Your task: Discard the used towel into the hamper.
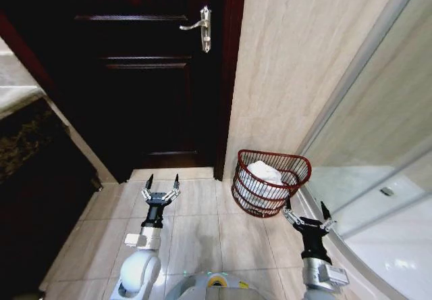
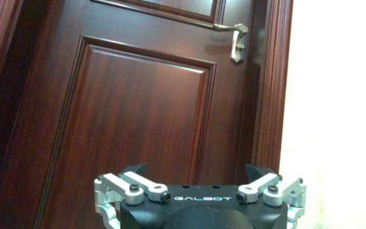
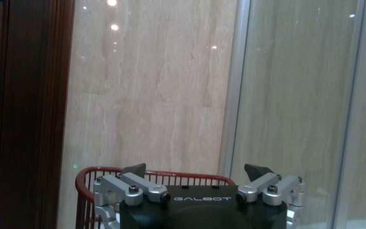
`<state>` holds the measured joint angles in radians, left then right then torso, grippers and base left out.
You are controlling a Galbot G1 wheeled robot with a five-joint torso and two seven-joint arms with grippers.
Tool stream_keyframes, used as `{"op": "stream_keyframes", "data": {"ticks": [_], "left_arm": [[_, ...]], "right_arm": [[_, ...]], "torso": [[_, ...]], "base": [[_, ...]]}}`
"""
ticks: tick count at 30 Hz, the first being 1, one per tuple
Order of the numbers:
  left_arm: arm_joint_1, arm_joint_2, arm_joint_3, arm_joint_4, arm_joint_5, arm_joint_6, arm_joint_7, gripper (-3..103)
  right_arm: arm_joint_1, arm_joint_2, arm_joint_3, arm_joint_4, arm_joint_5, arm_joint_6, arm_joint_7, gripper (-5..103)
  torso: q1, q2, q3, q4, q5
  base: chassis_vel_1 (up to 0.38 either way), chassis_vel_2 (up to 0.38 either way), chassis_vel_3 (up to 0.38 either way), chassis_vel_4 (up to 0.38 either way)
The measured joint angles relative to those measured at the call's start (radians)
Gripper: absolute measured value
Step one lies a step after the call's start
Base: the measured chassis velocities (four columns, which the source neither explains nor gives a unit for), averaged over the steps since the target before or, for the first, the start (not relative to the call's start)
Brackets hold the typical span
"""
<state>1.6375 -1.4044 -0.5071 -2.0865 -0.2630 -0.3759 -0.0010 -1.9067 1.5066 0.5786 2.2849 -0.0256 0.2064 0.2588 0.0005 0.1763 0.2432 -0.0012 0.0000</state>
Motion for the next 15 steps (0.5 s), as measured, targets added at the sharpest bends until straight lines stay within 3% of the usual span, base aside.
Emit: {"op": "stream_keyframes", "data": {"ticks": [15], "left_arm": [[0.003, 0.003, -0.002, 0.003, 0.001, -0.007, 0.002, 100]], "right_arm": [[-0.004, 0.000, -0.002, -0.014, -0.002, 0.017, 0.000, 100]], "torso": [[0.000, -0.033, -0.029, 0.0002, 0.0000]], "base": [[0.000, 0.000, 0.000, 0.000]]}}
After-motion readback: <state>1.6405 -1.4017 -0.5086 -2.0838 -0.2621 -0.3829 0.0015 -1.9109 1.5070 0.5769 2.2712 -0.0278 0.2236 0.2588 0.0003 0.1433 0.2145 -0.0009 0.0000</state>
